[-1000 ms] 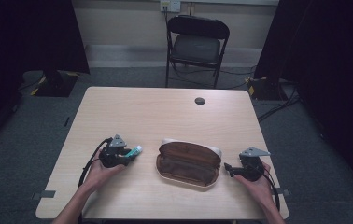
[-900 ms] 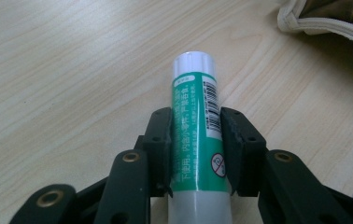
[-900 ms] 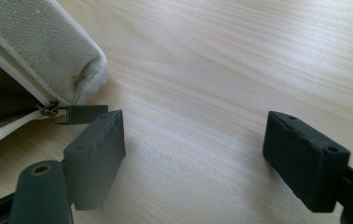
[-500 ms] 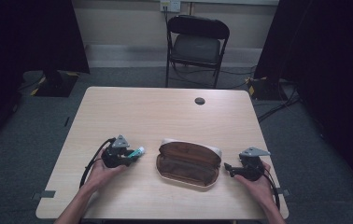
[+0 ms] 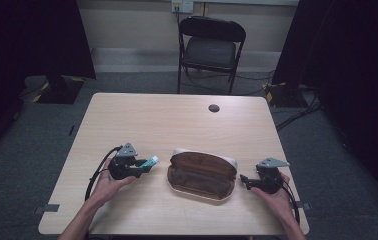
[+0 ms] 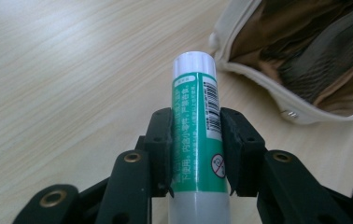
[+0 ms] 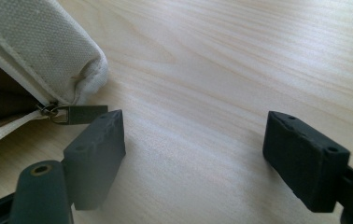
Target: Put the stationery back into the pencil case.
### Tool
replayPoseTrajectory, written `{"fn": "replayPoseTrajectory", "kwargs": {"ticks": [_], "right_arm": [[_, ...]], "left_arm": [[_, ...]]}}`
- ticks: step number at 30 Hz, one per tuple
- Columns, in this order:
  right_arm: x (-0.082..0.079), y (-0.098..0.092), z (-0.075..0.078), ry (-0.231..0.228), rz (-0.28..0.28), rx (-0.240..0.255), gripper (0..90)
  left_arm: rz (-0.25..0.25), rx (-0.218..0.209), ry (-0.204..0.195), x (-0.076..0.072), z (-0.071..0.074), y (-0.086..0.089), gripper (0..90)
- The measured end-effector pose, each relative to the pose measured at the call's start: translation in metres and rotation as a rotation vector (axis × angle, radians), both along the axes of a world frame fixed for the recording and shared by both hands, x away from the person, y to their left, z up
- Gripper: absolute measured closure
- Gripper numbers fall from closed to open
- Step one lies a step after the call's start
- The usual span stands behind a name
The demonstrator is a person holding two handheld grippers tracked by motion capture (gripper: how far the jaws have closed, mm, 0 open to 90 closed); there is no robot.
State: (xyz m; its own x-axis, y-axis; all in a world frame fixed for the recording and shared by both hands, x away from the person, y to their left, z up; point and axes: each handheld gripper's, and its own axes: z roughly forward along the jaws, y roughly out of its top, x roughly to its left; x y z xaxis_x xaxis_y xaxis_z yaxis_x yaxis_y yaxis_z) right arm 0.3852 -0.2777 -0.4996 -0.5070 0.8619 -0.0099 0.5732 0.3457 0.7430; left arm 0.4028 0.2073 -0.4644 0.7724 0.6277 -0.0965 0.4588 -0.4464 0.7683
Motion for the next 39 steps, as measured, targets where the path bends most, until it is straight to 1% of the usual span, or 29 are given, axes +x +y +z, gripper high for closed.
{"fn": "replayPoseTrajectory", "kwargs": {"ticks": [3, 6, 7, 8, 9, 10, 11, 13, 14, 15, 16, 18, 19, 21, 22, 23, 24, 25, 28, 29, 30, 33, 34, 36, 37, 38, 39], "right_arm": [[0.000, 0.000, 0.000, 0.000, 0.000, 0.000, 20.4], [0.000, 0.000, 0.000, -0.001, 0.001, 0.000, 20.4], [0.000, 0.000, 0.000, 0.000, 0.000, 0.000, 20.4], [0.000, 0.000, 0.000, 0.000, 0.000, 0.000, 20.4], [0.000, 0.000, 0.000, 0.000, 0.000, 0.000, 20.4], [0.000, 0.000, 0.000, 0.000, 0.000, 0.001, 20.4], [0.000, 0.000, 0.000, 0.000, -0.001, 0.001, 20.4], [0.000, 0.001, 0.000, 0.001, -0.007, 0.001, 20.4], [0.000, 0.001, 0.000, 0.000, -0.011, 0.000, 20.4], [0.000, 0.001, 0.000, -0.001, -0.011, 0.000, 20.4], [0.000, 0.001, 0.000, -0.001, -0.011, 0.001, 20.4], [0.000, 0.001, 0.000, -0.002, -0.011, 0.001, 20.4], [0.000, 0.001, 0.000, -0.002, -0.010, 0.000, 20.4], [0.000, 0.001, 0.000, 0.002, -0.005, 0.002, 20.4], [0.001, 0.001, 0.000, 0.001, -0.002, 0.002, 20.4], [0.001, 0.001, 0.000, 0.001, -0.002, 0.002, 20.4], [0.001, 0.001, 0.000, 0.001, -0.002, 0.001, 20.4], [0.000, 0.001, 0.000, 0.001, -0.002, 0.002, 20.4], [0.001, 0.001, 0.000, 0.001, -0.001, 0.001, 20.4], [0.001, 0.001, 0.000, 0.001, -0.001, 0.002, 20.4], [0.001, 0.001, 0.000, 0.001, 0.000, 0.002, 20.4], [0.001, 0.001, 0.000, 0.001, 0.000, 0.002, 20.4], [0.001, 0.001, 0.000, 0.001, 0.000, 0.002, 20.4], [0.001, 0.001, 0.000, 0.001, 0.000, 0.001, 20.4], [0.001, 0.001, 0.000, 0.001, 0.000, 0.002, 20.4], [0.001, 0.001, 0.000, 0.001, 0.000, 0.002, 20.4], [0.001, 0.001, 0.000, 0.001, 0.000, 0.001, 20.4]], "left_arm": [[-0.006, -0.014, -0.012, -0.002, 0.004, 0.002, 66.0], [-0.002, -0.010, -0.016, -0.003, 0.005, 0.003, 65.9], [-0.006, -0.020, -0.020, -0.004, 0.006, 0.004, 66.0], [-0.003, -0.011, -0.025, -0.005, 0.008, 0.005, 66.0], [-0.009, -0.021, -0.029, -0.006, 0.008, 0.005, 66.0], [-0.009, -0.021, -0.029, -0.006, 0.008, 0.005, 66.0], [-0.027, -0.036, -0.026, -0.008, 0.010, 0.004, 66.0], [-0.033, -0.035, -0.027, -0.009, 0.011, 0.003, 66.0], [-0.048, -0.040, -0.039, -0.009, 0.013, 0.002, 66.0], [-0.044, -0.053, -0.031, -0.011, 0.014, -0.001, 66.0], [-0.050, -0.061, -0.028, -0.012, 0.014, -0.002, 66.0], [-0.068, -0.058, -0.034, -0.015, 0.017, -0.005, 66.0], [-0.073, -0.039, -0.039, -0.016, 0.019, -0.008, 66.0], [-0.096, -0.038, -0.038, -0.019, 0.024, -0.014, 66.0], [-0.101, -0.036, -0.046, -0.020, 0.027, -0.016, 66.0], [-0.099, -0.048, -0.049, -0.020, 0.028, -0.019, 66.0], [-0.110, -0.059, -0.047, -0.021, 0.029, -0.021, 66.0], [-0.110, -0.054, -0.047, -0.022, 0.031, -0.024, 66.0], [-0.152, -0.054, -0.053, -0.026, 0.035, -0.034, 66.0], [-0.167, -0.063, -0.050, -0.028, 0.036, -0.038, 65.9], [-0.180, -0.058, -0.050, -0.029, 0.037, -0.041, 65.9], [-0.198, -0.043, -0.049, -0.029, 0.036, -0.052, 65.9], [-0.198, -0.043, -0.049, -0.029, 0.036, -0.052, 65.9], [-0.219, -0.017, -0.045, -0.026, 0.034, -0.059, 65.9], [-0.232, 0.039, -0.047, -0.023, 0.036, -0.068, 66.0], [-0.248, 0.032, -0.056, -0.021, 0.038, -0.071, 65.9], [-0.248, 0.021, -0.048, -0.019, 0.041, -0.075, 65.9]]}}
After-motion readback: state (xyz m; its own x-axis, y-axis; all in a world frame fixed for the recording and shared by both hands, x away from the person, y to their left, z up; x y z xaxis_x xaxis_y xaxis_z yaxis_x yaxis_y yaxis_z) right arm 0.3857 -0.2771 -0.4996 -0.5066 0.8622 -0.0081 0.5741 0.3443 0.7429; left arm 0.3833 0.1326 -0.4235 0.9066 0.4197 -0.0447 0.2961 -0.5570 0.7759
